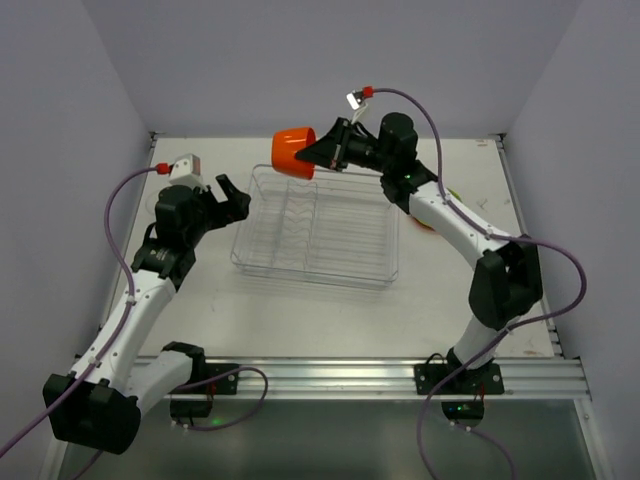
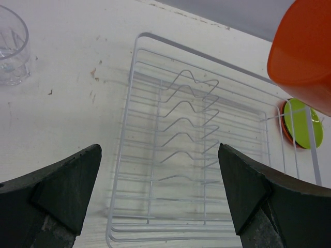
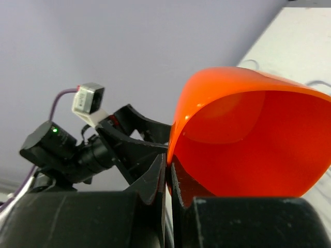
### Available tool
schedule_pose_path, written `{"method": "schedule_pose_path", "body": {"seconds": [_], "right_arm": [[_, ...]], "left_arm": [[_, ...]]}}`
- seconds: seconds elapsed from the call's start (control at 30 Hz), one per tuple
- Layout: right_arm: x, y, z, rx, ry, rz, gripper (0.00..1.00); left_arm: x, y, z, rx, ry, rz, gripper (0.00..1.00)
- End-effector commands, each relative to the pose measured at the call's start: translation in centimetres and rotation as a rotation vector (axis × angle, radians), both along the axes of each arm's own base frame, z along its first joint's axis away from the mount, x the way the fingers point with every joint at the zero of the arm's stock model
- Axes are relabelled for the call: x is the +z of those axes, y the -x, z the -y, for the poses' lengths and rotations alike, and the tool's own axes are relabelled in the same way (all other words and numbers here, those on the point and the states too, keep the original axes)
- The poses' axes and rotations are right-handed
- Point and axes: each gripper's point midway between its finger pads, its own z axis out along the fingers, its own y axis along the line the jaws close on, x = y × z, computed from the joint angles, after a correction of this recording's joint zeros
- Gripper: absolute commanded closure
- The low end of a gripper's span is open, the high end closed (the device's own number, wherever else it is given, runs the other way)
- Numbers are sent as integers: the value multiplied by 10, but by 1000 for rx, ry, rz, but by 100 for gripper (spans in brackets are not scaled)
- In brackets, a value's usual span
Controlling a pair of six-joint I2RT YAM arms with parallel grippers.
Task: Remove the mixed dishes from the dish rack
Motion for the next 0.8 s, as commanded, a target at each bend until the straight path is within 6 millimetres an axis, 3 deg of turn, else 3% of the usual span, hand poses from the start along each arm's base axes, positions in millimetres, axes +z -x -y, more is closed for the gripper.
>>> {"method": "schedule_pose_path", "body": {"seconds": [0.0,0.1,0.23,0.33,0.57,0.77], "right_arm": [[-3,2,30,-117,135,48,100],[-11,1,60,-247,235,58,100],[-22,26,99,-358,371,60,100],[-46,37,127,-432,461,21,100],[-69,86,195,-558,505,-38,100],[-95,107,239,-663,600,-105,100]], "left_arm": [[26,-1,1,-19,-23,68,0],[25,1,0,-22,-31,65,0],[28,4,-1,-23,-32,74,0],[31,6,4,-51,-23,81,0],[30,9,6,-67,-24,80,0],[28,12,8,-85,-26,78,0]]}}
